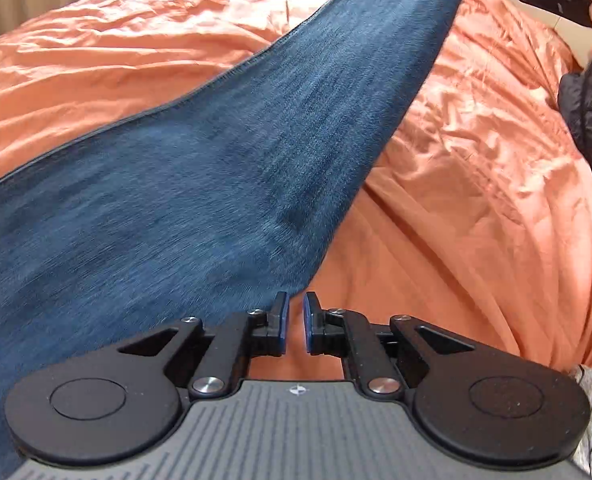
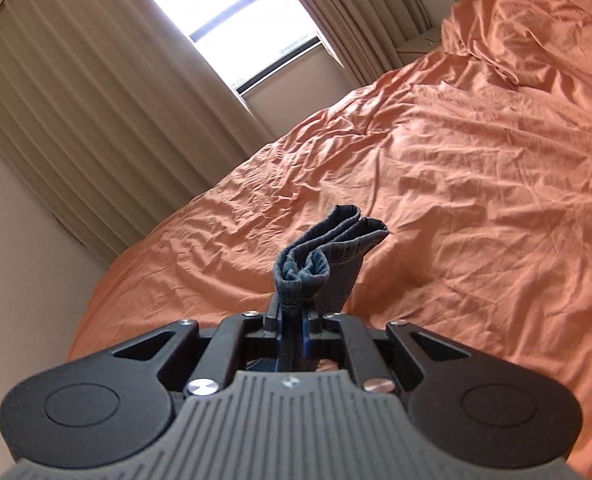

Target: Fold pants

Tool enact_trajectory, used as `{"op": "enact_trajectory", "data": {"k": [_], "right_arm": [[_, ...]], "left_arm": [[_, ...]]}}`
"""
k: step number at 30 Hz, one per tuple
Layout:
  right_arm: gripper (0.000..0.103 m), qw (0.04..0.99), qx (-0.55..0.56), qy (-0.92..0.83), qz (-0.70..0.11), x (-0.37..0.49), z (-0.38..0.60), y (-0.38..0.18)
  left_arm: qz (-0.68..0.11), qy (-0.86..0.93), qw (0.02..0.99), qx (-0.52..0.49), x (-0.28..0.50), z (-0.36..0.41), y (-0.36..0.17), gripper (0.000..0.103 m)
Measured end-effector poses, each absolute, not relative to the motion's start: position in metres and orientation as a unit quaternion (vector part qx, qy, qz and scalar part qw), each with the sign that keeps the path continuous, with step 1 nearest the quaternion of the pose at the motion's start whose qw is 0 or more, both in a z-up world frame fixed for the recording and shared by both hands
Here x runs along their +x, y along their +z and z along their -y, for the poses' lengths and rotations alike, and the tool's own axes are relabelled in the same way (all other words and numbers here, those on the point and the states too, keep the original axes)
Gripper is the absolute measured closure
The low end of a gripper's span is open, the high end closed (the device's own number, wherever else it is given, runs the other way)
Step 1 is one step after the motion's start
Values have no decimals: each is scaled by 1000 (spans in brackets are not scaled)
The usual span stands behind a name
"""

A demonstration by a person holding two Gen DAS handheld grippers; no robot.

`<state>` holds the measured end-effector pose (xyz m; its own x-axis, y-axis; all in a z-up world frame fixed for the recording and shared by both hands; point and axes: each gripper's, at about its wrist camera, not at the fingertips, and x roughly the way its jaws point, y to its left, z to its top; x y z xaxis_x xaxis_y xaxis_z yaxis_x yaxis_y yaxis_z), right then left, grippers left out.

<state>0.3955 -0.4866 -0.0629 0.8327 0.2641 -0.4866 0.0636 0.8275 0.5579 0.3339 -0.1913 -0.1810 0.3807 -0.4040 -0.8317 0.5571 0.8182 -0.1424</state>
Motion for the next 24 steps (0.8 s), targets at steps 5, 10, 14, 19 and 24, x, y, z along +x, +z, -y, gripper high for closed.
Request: {"op": "enact_trajectory", "data": {"k": [5,10,14,19,24], "right_arm": [[99,921,263,89,-275,394,421,-29],[99,921,237,126,-281,395,339,-16],[99,919,212,149,-298,398,269,-26],[99,900,187,182,-349,397,182,-82],[99,868,120,200,-438,380,104,-168]], "left_arm": [[-441,-260,859,33,316,124,-140,92],[-415,-209,885,3,305,51,-106,92],[-398,-171,901,-19,295,-1,-93,92],[-397,-132,906,-62,283,-58,-97,92],[-404,-115,902,-101,274,-98,-107,92]]}}
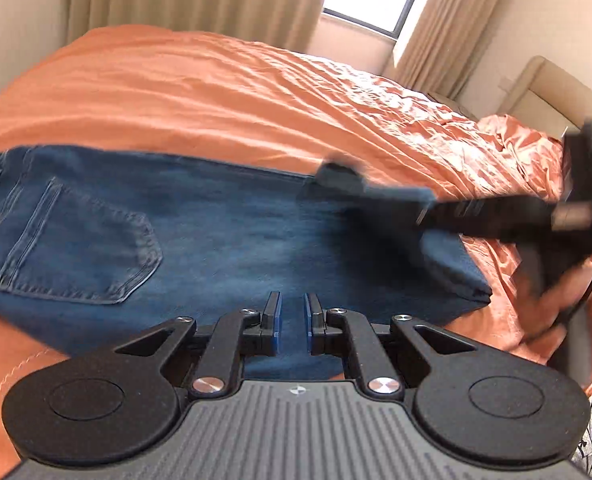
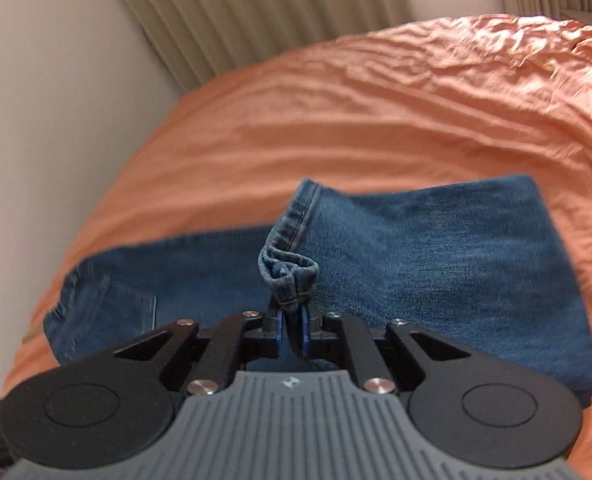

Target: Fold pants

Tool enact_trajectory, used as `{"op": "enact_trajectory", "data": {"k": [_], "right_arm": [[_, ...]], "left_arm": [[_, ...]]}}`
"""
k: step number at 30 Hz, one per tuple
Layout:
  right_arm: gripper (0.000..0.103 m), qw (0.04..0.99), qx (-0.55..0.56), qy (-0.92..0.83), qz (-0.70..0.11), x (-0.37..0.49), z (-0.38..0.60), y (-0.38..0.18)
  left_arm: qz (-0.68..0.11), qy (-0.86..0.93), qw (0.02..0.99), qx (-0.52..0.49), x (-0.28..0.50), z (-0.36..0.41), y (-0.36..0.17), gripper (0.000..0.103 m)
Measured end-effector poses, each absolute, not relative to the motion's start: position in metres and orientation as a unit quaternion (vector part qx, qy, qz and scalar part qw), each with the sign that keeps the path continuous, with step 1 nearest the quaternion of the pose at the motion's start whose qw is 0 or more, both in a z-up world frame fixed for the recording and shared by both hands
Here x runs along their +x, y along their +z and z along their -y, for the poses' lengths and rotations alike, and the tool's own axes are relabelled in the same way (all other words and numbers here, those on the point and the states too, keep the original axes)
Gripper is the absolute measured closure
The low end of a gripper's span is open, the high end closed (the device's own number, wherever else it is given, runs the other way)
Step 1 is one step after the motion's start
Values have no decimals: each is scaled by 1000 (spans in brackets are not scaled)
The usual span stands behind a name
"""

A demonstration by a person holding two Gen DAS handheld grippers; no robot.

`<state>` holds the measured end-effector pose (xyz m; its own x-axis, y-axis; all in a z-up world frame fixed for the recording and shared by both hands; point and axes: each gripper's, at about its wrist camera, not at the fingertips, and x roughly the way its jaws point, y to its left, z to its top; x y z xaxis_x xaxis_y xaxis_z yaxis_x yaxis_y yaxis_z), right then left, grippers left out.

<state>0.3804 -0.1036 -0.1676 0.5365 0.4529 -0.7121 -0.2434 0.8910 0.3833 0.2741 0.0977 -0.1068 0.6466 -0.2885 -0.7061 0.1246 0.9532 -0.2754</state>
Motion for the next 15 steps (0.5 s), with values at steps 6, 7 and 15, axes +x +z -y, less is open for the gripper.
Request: {"op": "enact_trajectory", "data": {"k": [6,7,15], "right_arm": [[77,856,89,201,-468,373,82,-213],[70,854,92,207,-469,372,79,-212],[61,857,123,217,-451,361,112,-183]], "left_arm": [[-407,-123,893,-150,274,-121,-116,78],[-408,-128,889,-161,277,-123,-119,74],[-406,-161,874,-213,317,-106,-130,56]]}}
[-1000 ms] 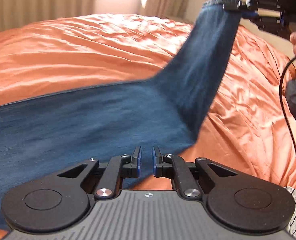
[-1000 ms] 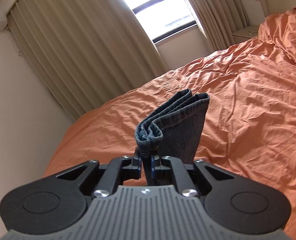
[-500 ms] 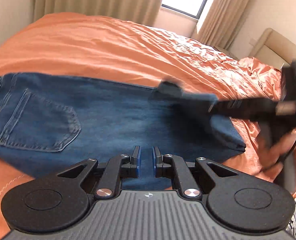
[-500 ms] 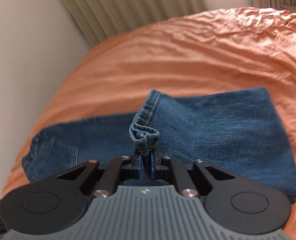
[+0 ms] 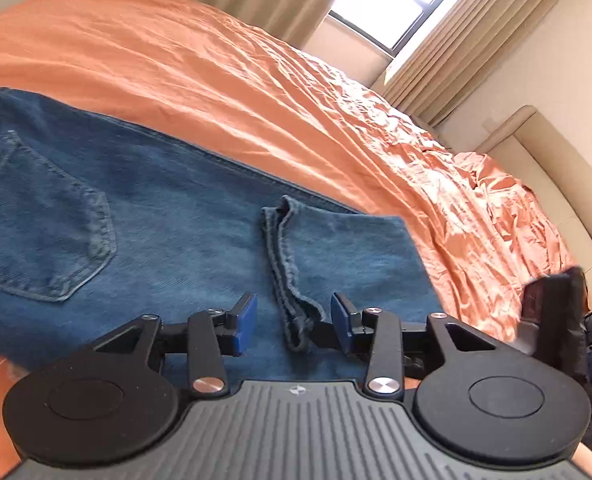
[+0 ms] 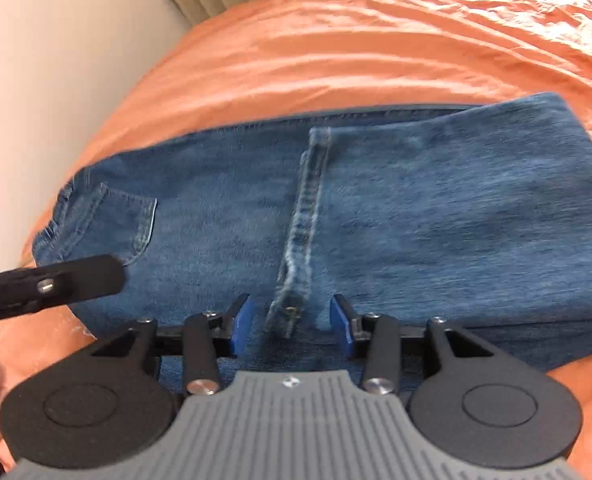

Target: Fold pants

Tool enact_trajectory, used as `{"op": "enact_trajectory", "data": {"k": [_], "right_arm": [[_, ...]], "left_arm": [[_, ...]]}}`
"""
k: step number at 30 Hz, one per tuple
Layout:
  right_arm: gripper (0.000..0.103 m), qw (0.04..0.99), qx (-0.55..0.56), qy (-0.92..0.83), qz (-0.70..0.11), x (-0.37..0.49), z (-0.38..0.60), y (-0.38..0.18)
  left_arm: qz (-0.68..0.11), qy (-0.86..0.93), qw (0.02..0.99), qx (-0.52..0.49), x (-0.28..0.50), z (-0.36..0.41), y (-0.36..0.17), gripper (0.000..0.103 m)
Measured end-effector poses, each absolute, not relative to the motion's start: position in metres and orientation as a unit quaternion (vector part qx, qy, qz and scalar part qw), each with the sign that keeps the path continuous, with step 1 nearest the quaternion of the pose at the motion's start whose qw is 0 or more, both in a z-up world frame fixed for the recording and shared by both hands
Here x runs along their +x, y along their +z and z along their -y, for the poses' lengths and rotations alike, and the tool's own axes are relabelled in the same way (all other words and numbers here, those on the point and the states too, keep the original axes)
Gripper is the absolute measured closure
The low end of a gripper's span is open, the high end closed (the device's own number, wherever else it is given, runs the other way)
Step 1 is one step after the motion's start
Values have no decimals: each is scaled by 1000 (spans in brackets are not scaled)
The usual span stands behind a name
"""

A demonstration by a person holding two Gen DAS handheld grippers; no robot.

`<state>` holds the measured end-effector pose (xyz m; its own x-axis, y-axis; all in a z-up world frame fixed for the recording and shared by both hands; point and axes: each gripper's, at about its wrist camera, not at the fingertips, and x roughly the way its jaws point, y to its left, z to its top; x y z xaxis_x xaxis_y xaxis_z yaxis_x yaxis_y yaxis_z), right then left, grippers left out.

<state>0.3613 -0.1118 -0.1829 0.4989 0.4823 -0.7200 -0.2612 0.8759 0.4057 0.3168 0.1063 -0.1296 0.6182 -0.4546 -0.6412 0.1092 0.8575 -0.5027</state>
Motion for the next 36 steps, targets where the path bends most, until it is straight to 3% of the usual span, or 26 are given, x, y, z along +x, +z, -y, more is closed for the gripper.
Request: {"op": "enact_trajectory", "data": {"k": [12,14,15,16,19,22,26,36], "right_arm": [[60,901,119,130,-396,354,265,-168],[62,906,115,118,-389,353,284,-171],[66,909,107,109,-387,353,292,-173],[76,911,95,100,-388,356,298,-176],[91,914,78,92,-387,362,312,-186],[99,916,76,94,-382,373,318,-190],[99,924,70,110,-360,398,309,-183],[102,928,38,118,-352,510,272,-202]], "left_arm": [[-417,-119,879,-200,410,-62,-194,54],[-417,-118,880,-191,416,-58,-200,64],[-417,-116,883,-179,417,-55,-201,80],[-415,-112,889,-160,416,-52,-200,86],[-386,-132,904,-128,406,-46,-187,97],[-341,-155,924,-84,394,-34,-154,97],[-334,-157,928,-56,401,-29,-129,97],[-417,-123,897,-75,435,-49,-195,97]]}}
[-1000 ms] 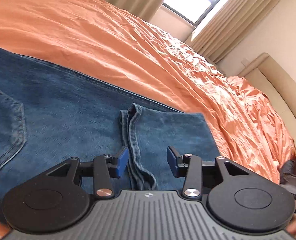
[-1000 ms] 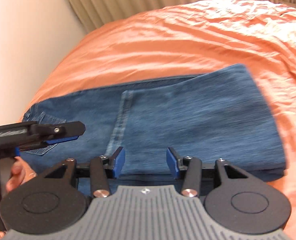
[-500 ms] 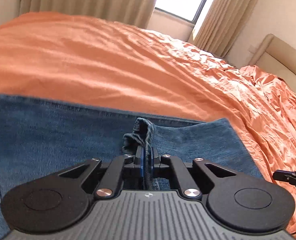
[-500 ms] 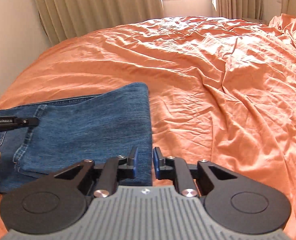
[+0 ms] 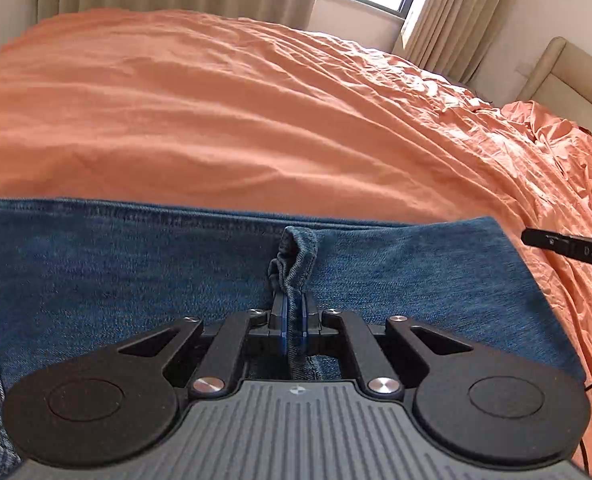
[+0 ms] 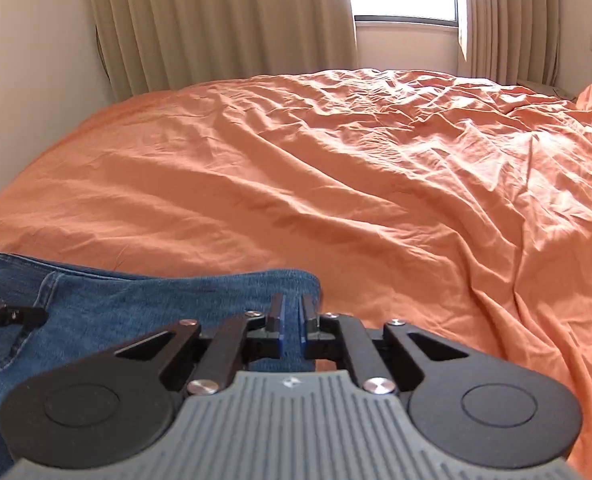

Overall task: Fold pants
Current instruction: 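Press the folded jeans flat with the left gripper and release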

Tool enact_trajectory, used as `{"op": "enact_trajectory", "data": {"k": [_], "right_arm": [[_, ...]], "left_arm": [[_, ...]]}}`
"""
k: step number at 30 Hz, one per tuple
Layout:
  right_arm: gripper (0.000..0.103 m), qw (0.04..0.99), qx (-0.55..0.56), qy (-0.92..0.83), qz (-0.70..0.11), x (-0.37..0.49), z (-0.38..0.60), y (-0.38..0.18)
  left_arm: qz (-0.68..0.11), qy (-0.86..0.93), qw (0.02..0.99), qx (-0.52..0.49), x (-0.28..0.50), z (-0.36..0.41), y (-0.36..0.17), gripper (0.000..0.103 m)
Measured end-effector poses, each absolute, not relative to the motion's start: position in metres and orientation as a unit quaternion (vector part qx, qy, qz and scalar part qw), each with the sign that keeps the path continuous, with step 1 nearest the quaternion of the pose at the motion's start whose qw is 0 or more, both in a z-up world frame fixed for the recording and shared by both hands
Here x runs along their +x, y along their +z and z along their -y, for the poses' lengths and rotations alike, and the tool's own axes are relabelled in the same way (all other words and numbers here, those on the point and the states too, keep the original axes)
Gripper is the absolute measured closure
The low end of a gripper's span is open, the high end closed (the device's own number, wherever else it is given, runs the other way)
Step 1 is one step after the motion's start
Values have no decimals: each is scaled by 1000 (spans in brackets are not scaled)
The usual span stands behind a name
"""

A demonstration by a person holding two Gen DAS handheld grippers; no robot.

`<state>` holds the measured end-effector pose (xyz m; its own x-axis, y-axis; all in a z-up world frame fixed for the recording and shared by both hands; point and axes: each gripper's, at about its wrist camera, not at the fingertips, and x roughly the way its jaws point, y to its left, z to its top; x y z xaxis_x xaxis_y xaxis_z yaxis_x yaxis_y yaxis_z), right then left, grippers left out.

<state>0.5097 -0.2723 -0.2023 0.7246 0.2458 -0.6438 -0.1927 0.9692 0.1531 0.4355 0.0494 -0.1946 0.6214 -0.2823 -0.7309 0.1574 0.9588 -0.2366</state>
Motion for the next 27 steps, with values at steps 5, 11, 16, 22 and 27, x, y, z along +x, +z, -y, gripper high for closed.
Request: {"op": "enact_trajectory", "data": {"k": [5,11,16,22,27], "right_arm": [[103,915,23,111,-388,542,264,-239],[103,912,18,118,-393,534,266,-235],[100,909,24,155,-387,474,274,-214],[100,908,23,163,-385,383,280,-212],[103,910,4,146,-388,351,278,-232]], "left_arm": [[-426,-124,892,-83,437,-53,-205,96],[-450,-120,882,-75,438,-52,-199,87],[-467,-119,872,-79,407,-50,-180,84],[-469,-120,872,-71,357,-41,-175,83],[-479,-111,870,-33,344,-27,-185,74]]}}
